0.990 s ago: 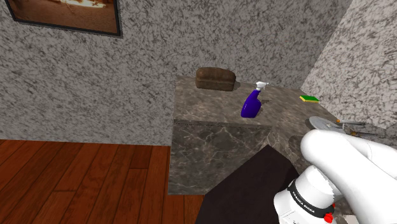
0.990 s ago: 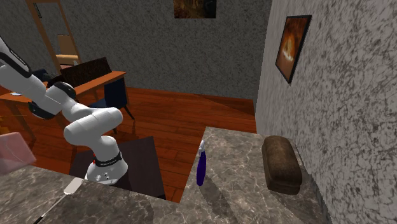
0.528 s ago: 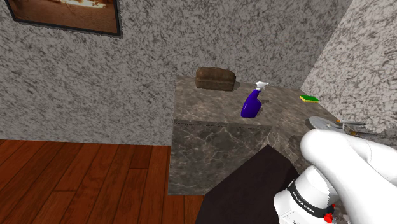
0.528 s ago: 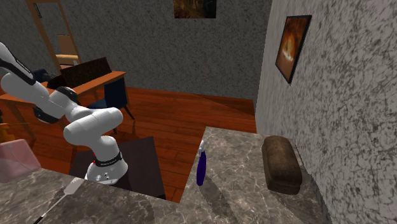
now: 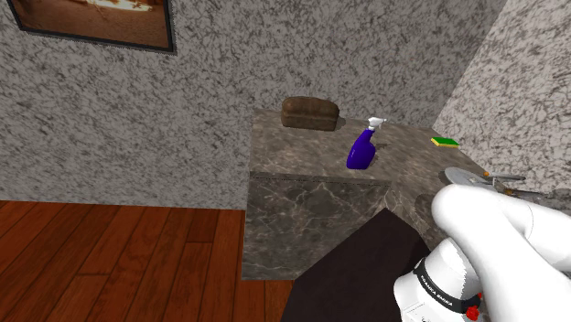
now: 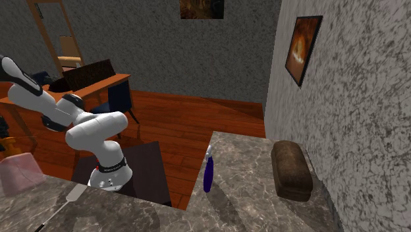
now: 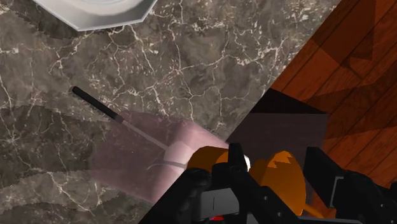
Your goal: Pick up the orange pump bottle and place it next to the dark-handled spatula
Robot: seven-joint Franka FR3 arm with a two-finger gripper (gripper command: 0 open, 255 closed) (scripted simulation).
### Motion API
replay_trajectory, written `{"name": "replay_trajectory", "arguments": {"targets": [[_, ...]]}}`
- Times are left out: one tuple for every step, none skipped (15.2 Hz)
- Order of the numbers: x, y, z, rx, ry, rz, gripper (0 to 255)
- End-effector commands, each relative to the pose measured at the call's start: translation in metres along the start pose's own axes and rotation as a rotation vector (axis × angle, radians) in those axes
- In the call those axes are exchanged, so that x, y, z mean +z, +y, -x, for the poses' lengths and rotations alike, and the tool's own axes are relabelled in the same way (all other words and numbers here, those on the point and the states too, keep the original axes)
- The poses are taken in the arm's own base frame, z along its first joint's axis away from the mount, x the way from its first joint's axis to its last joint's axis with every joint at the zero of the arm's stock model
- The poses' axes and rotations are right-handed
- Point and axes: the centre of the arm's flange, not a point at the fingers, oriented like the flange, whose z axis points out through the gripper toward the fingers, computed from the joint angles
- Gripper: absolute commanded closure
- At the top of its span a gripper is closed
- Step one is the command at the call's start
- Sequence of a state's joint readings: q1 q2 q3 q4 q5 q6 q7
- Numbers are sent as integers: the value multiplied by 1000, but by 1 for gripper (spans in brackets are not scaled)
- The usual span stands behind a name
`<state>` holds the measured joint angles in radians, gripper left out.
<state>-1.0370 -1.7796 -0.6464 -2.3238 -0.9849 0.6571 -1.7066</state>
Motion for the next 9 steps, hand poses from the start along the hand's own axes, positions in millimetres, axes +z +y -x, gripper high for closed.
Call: {"name": "replay_trajectory", "arguments": {"targets": [[11,1,-1,-1,0,1,255],[16,1,-1,-1,0,1,255],[21,2,0,-1,0,1,255],[26,3,0,-1,0,1,255],[32,3,0,-1,0,1,255],[37,4,0,-1,0,1,255],[42,5,0,-1,0,1,255],[47,5,0,-1,0,1,255],[53,6,0,-1,0,1,255]]}}
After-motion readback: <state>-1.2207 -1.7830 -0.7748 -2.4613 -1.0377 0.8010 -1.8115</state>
